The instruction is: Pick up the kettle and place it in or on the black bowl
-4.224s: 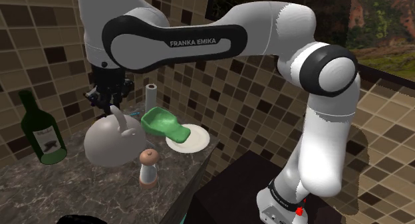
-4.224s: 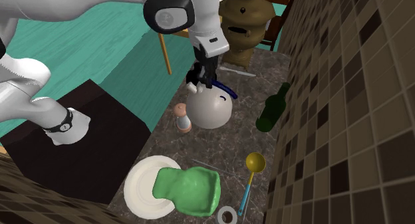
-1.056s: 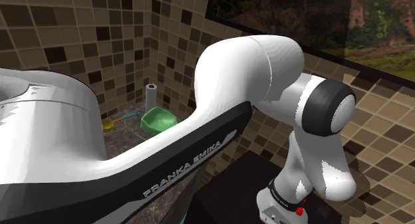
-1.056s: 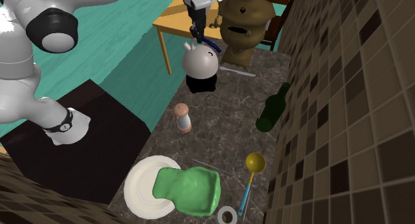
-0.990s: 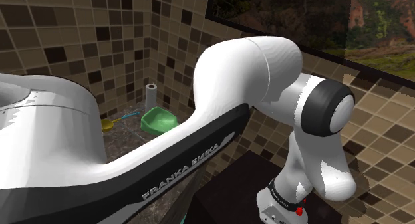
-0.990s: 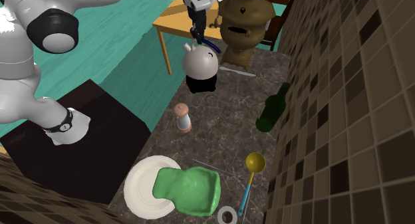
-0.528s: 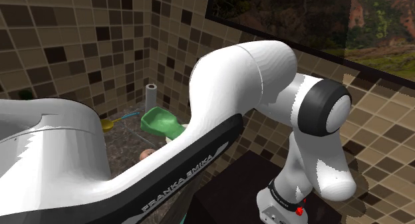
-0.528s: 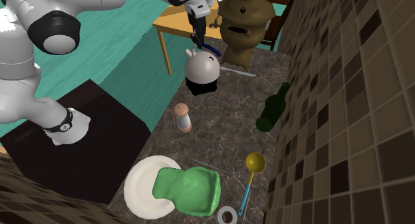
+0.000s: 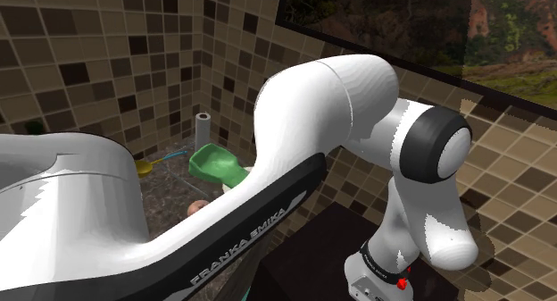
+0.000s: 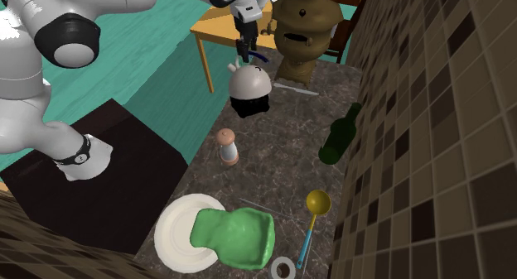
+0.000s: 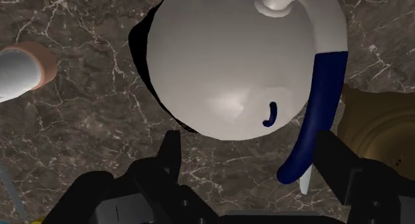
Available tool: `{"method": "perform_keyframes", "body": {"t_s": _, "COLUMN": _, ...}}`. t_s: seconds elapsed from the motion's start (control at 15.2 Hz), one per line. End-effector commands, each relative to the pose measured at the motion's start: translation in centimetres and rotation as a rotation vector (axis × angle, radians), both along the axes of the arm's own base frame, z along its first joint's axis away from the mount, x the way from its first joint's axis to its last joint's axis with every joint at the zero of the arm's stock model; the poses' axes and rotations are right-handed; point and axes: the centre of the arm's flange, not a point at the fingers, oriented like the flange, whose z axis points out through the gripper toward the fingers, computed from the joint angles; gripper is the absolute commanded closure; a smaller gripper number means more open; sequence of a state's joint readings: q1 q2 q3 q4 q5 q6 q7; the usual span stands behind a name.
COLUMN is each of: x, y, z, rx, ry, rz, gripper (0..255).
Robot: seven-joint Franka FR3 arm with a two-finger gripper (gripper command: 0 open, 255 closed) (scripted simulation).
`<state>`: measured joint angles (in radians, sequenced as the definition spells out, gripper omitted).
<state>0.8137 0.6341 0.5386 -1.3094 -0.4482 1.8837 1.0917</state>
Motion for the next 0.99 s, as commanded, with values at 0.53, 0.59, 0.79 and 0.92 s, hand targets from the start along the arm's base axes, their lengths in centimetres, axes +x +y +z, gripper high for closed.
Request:
{"method": "perform_keyframes", "body": {"t_s": 0.53, "x": -0.6, "y": 0.0, "z": 5.0, "rx": 0.000, "ry": 0.000, "rz": 0.000, "gripper": 0}}
{"method": "perform_keyframes", "body": {"t_s": 0.59, "x": -0.6, "y": 0.0, "z": 5.0, "rx": 0.000, "ry": 0.000, "rz": 0.000, "gripper": 0}}
{"method": "perform_keyframes", "body": {"t_s": 0.79, "x": -0.6, "y": 0.0, "z": 5.0, "rx": 0.000, "ry": 0.000, "rz": 0.000, "gripper": 0}}
{"method": "perform_keyframes", "body": {"t_s": 0.92, "x": -0.6, "y": 0.0, "z": 5.0, "rx": 0.000, "ry": 0.000, "rz": 0.000, "gripper": 0}}
